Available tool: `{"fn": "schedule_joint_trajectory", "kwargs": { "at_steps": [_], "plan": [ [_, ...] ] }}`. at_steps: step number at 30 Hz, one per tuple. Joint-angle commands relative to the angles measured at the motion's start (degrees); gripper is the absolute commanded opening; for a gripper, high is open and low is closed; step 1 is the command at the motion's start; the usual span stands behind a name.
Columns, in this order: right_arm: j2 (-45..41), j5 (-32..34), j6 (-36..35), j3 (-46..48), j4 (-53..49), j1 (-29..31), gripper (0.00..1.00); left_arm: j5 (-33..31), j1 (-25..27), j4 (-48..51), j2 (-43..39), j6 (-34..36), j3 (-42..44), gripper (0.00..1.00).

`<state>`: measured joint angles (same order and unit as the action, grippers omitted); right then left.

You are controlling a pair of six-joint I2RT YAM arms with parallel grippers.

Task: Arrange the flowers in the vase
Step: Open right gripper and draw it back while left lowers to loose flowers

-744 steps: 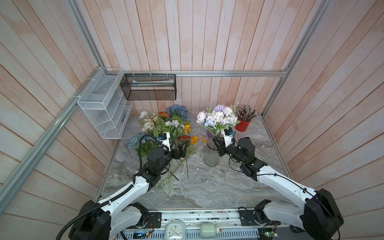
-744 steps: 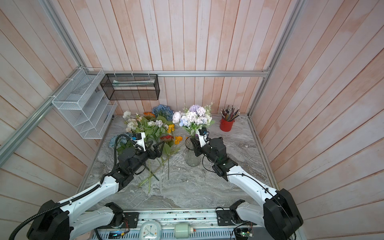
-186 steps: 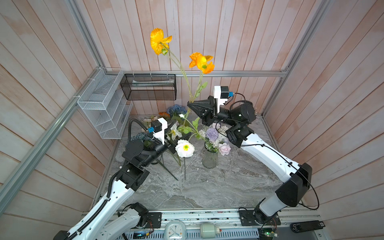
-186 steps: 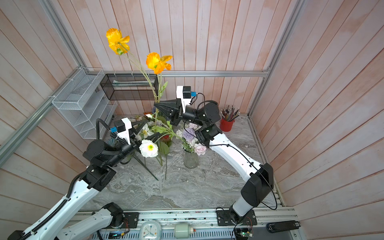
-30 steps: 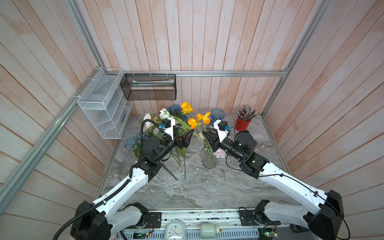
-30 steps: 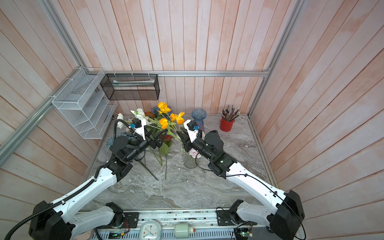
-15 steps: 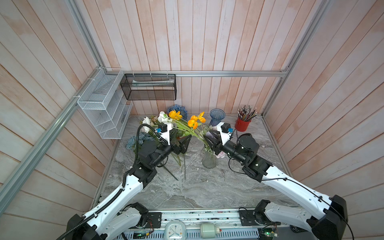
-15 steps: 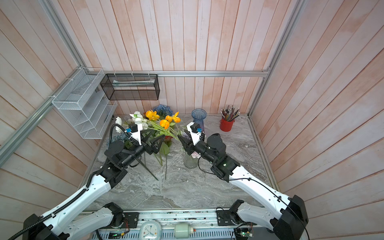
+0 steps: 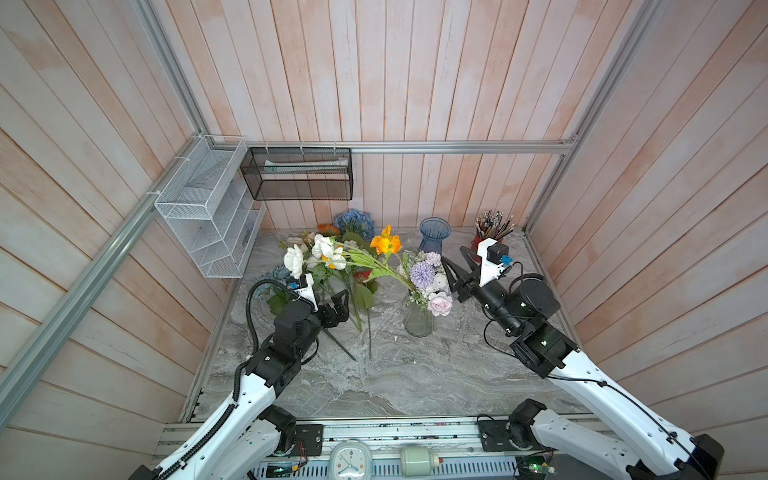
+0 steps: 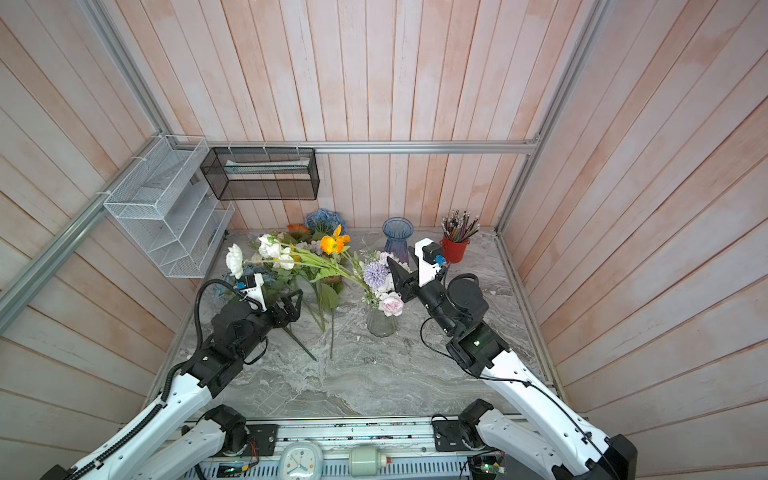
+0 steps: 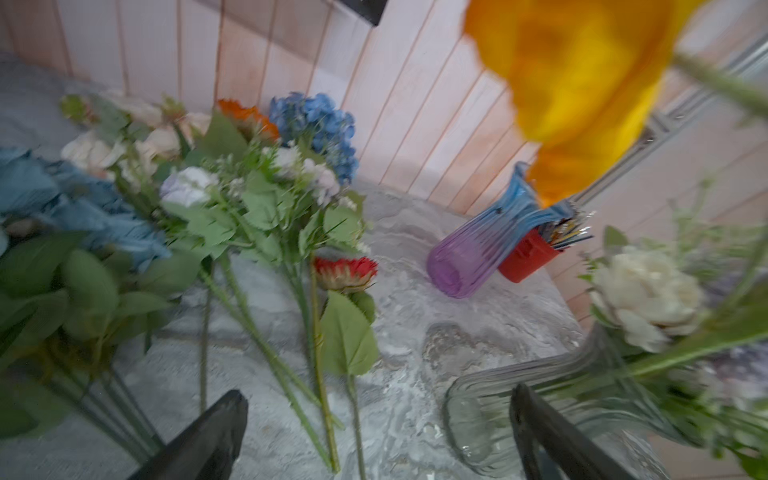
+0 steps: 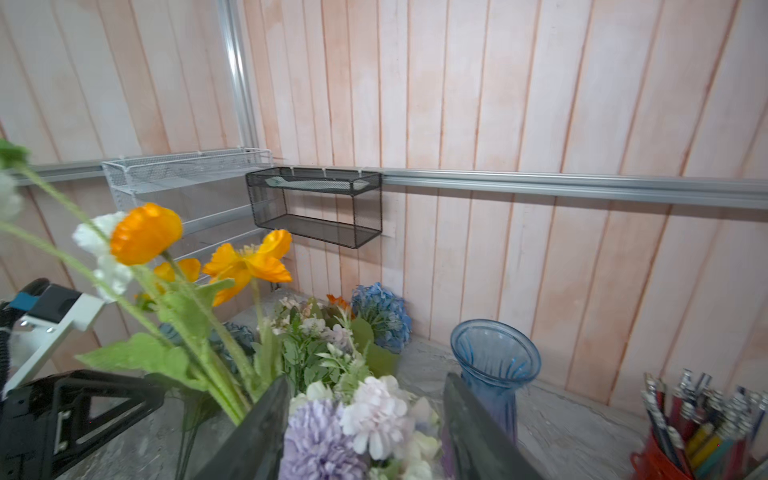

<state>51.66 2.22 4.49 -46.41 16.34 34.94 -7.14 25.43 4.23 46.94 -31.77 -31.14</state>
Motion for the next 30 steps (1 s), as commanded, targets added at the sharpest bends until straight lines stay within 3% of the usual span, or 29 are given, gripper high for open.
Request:
{"fn": "schedule_joint_trajectory", "kwargs": {
  "at_steps": [1,9,11,14,19,30],
  "plan": [
    [-1.1,2.8,4.6,2.7,1.5,-4.0,0.61,-5.1,-0.8,3.5,1.9,-5.5,1.3,1.00],
    [-4.1,5.4,8.6,7.9,2.6,-11.2,0.67,-10.3,-1.9,7.3,8.9,-20.7,4.4,1.00],
    [-4.3,5.7,8.9,8.5,2.7,-12.3,0.75,-9.3,-2.8,5.5,10.2,-22.0,5.7,1.00],
    [-3.8,5.3,10.2,8.9,2.9,-14.2,0.98,-6.1,-5.4,0.9,12.9,-22.4,7.4,1.00],
    [-2.5,2.8,10.6,8.9,3.3,-15.7,0.98,-2.5,-9.2,-6.0,17.4,-21.3,8.1,0.96],
    [-2.7,2.7,9.3,9.3,4.5,-15.8,0.98,-3.4,-12.5,-15.5,27.5,-17.7,6.5,0.73]
  ]
}}
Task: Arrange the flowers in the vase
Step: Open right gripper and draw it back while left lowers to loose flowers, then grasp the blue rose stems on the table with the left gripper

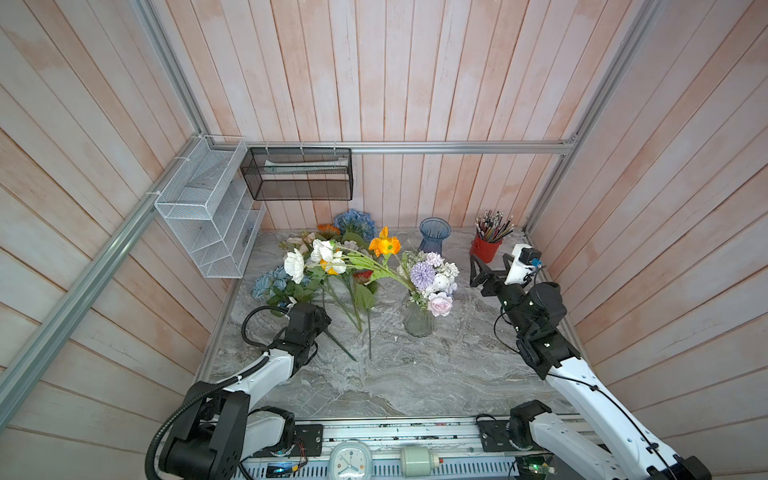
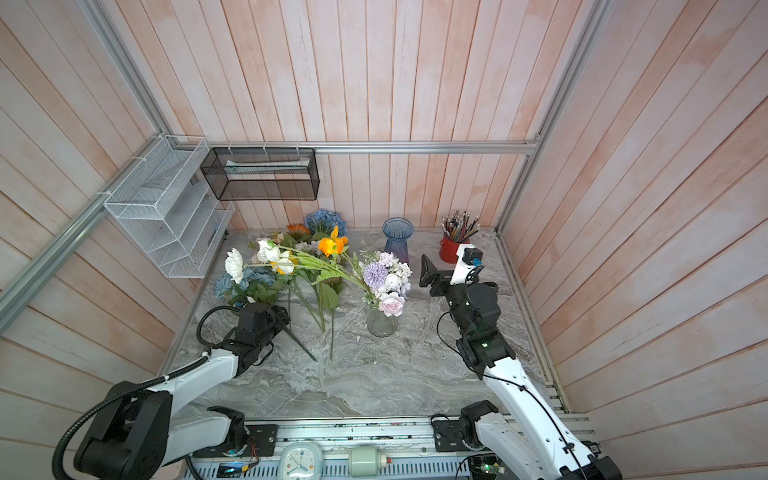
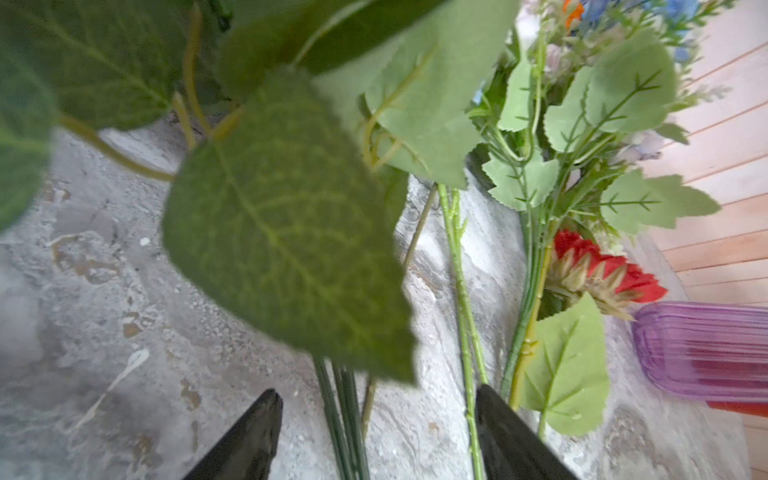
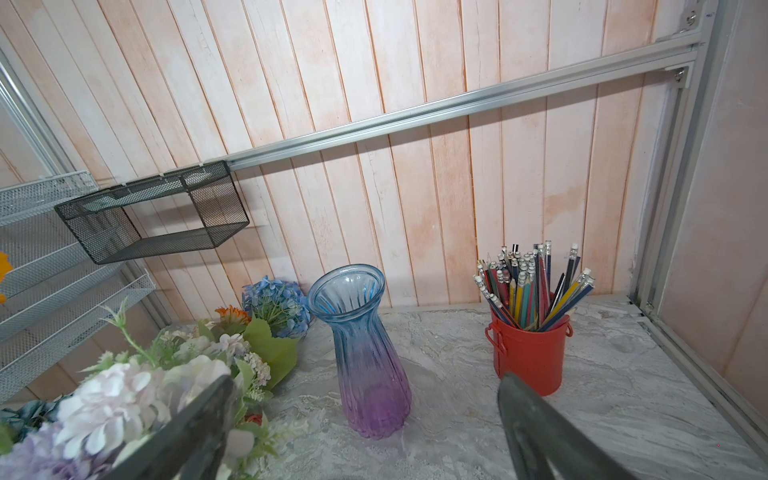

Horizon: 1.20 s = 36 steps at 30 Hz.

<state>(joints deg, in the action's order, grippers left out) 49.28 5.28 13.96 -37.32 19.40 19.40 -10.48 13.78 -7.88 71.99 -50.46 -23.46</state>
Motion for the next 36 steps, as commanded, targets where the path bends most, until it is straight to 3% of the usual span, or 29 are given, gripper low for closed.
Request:
{"fn": "schedule_joint_trajectory", "kwargs": {
  "at_steps": [1,3,6,10,17,21,30,36],
  "plan": [
    [-0.4,-0.4,-0.3,0.1,1.4,-0.3,0.98,0.2,-1.2,-4.3,3.7,1.0,-1.2,0.72],
    [-0.5,-0.4,-0.4,0.0,1.3,-0.2,0.98,1.0,-1.8,-6.1,5.8,0.6,-1.3,0.71],
    [-0.8,-1.0,-0.5,0.2,0.9,-0.3,0.98,1.5,-2.3,-8.0,8.3,0.6,-2.2,0.59],
    [-1.9,-3.6,0.3,1.4,-2.2,-0.3,0.96,1.6,-2.6,-9.6,9.6,1.4,-3.1,0.34],
    [-5.3,-5.6,6.7,7.5,-5.9,-0.3,0.93,2.1,-2.6,-9.5,6.7,2.4,-2.8,0.02],
    [-7.4,-7.4,10.3,10.2,-8.3,-0.4,0.92,2.0,-2.5,-7.2,1.0,2.3,-1.9,0.00],
    [-8.1,-20.0,12.3,12.0,-8.4,-0.1,0.85,0.8,-1.6,0.8,-18.0,3.2,-0.5,0.00],
    [-7.9,-19.9,12.9,14.1,-10.7,1.6,0.84,1.7,-0.6,3.7,-26.1,3.7,-1.5,0.00]
  ]
}}
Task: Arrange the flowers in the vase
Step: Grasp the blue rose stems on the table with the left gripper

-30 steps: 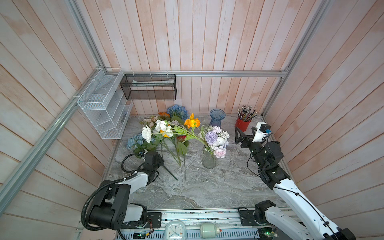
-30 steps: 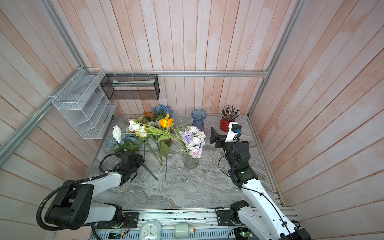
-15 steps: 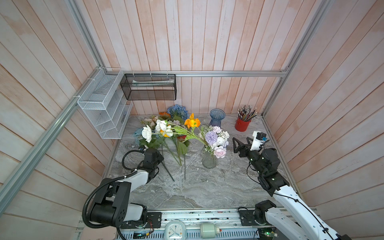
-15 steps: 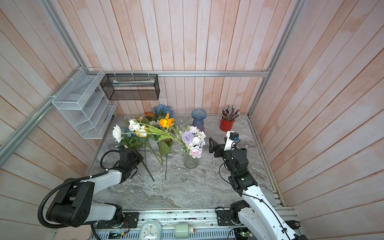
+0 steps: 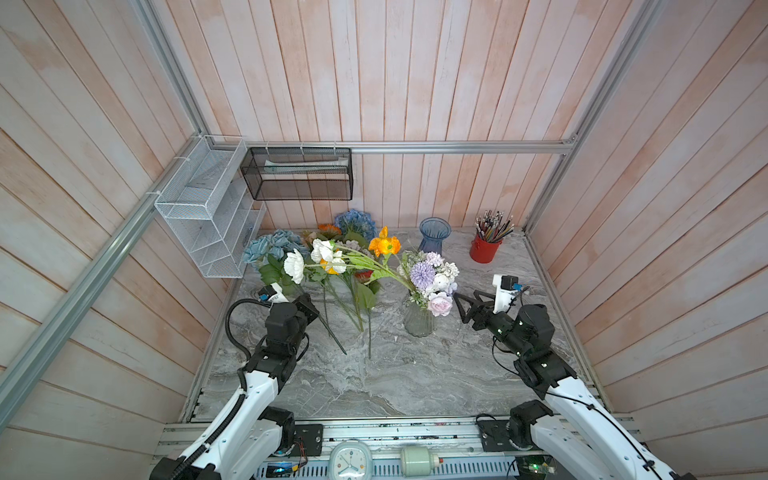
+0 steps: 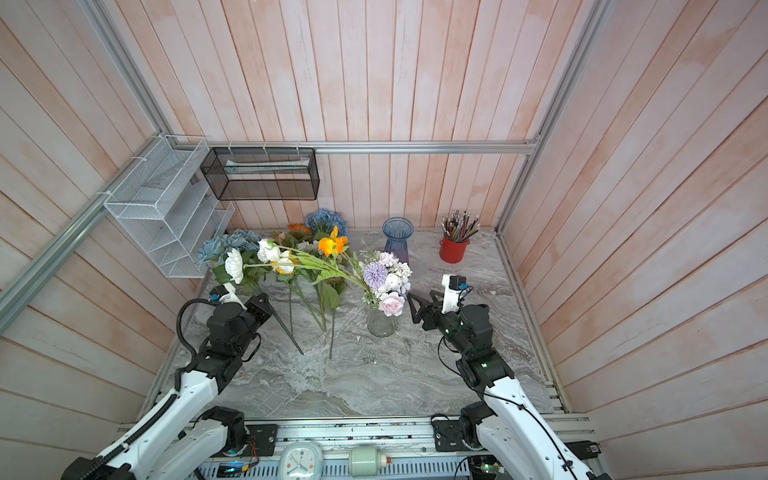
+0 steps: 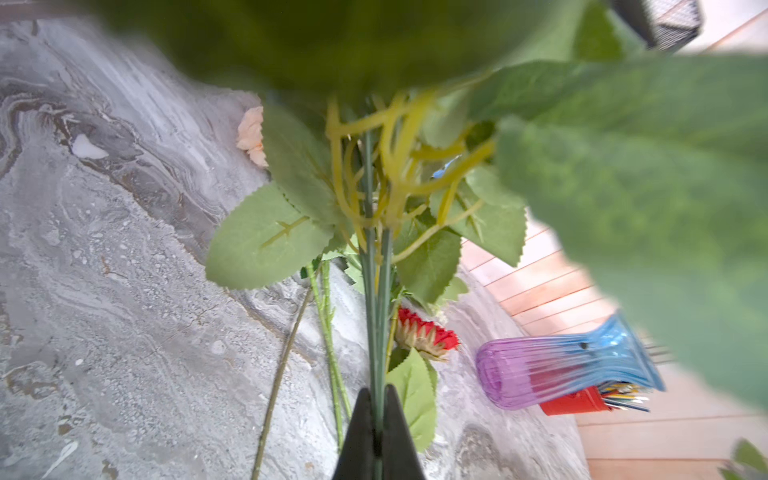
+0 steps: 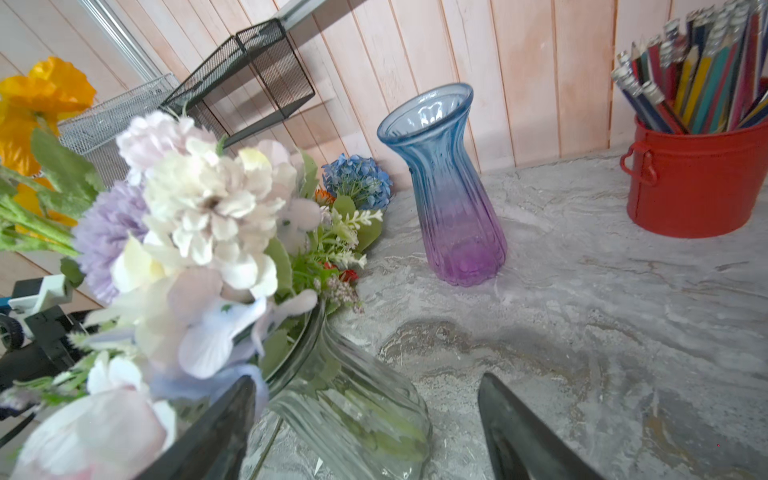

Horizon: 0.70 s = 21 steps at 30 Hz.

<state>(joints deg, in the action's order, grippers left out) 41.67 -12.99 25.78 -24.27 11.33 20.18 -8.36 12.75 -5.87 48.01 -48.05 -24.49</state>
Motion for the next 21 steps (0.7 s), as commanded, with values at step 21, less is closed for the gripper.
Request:
{"fn": "schedule_joint_trajectory", "kwargs": {
  "at_steps": [21],
  "plan": [
    [8.0,0.5,-14.1,0.4,16.1,10.7,0.86,2.3,2.3,-9.8,-3.1,8.8,-3.8,0.00]
  ]
}}
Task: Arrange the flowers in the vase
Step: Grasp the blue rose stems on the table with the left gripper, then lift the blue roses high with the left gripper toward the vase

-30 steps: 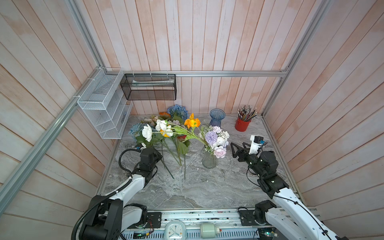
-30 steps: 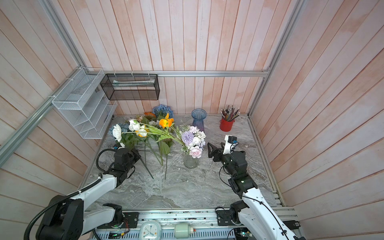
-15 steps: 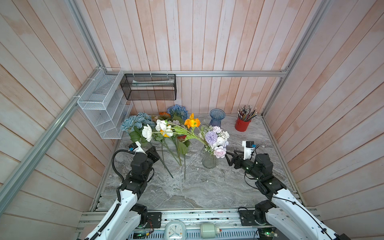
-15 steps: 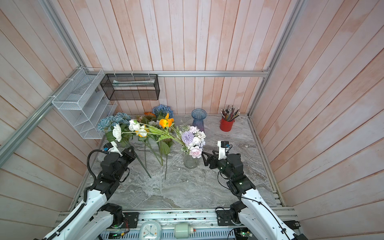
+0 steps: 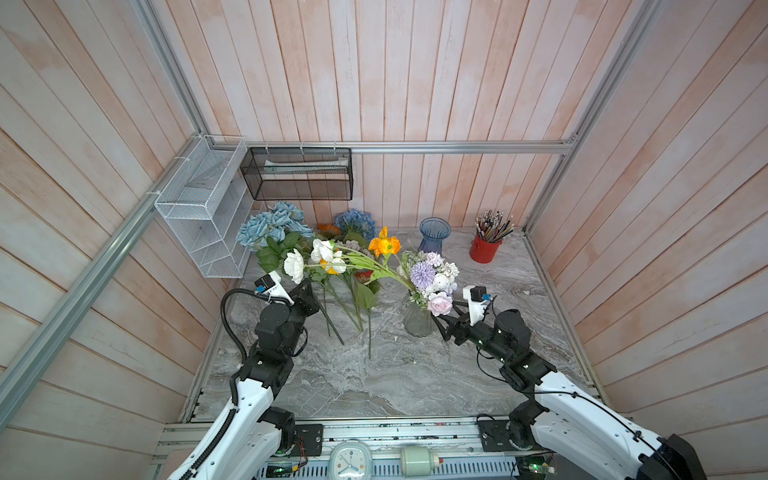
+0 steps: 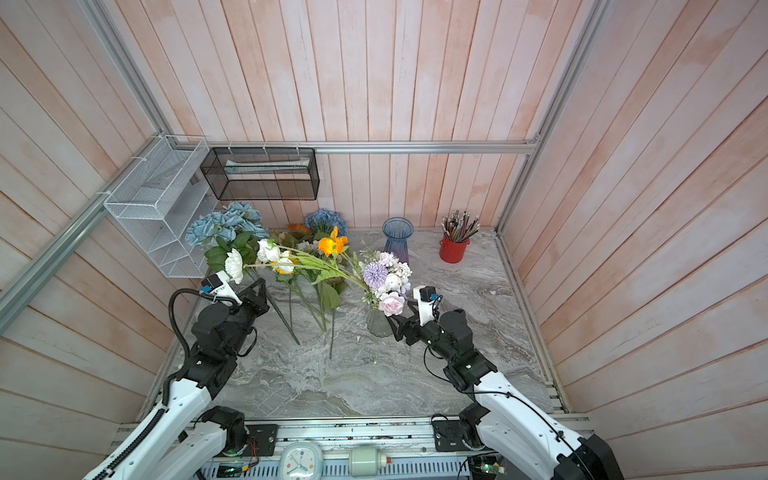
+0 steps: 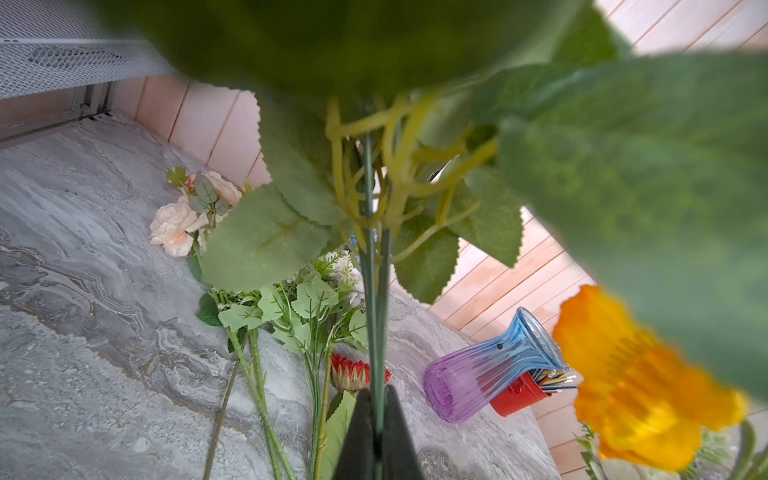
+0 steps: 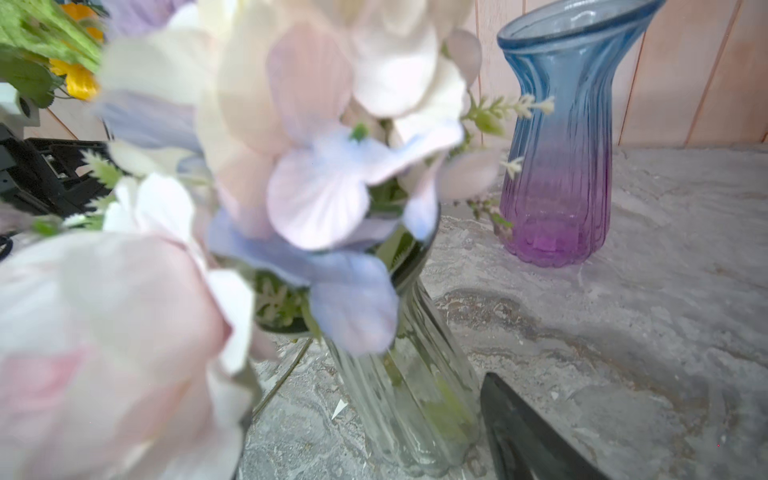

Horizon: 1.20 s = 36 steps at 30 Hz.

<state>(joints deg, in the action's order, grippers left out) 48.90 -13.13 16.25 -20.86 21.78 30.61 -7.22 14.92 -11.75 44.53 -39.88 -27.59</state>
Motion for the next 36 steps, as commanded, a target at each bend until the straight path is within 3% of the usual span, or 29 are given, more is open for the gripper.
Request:
{"fn": "schedule_joint_trajectory", "kwargs": {
  "at_steps": [1,12,20,25,29,36],
  "plan": [
    [1.2,0.6,-5.7,-3.7,5.9,0.3,0.87,1.2,0.1,-3.8,0.5,0.6,-0.6,0.00],
    [8.4,0.5,-11.9,-8.5,10.6,0.3,0.89,0.0,0.1,-2.1,-1.2,4.3,-1.1,0.00],
    [12.6,-1.6,-14.0,-11.6,12.4,-0.2,0.95,-0.6,0.0,1.8,-4.9,12.8,-7.1,0.00],
    [14.6,-2.9,-13.7,-12.6,12.8,-0.9,0.97,0.5,0.0,4.7,-7.4,17.9,-12.9,0.00],
    [15.3,0.0,-11.2,-12.2,15.2,-1.6,0.96,3.3,0.0,6.3,-8.9,20.7,-18.3,0.00],
    [14.7,-0.5,-7.2,-10.8,22.4,-2.2,0.91,8.0,0.0,6.4,-9.8,22.3,-25.2,0.00]
  ]
}}
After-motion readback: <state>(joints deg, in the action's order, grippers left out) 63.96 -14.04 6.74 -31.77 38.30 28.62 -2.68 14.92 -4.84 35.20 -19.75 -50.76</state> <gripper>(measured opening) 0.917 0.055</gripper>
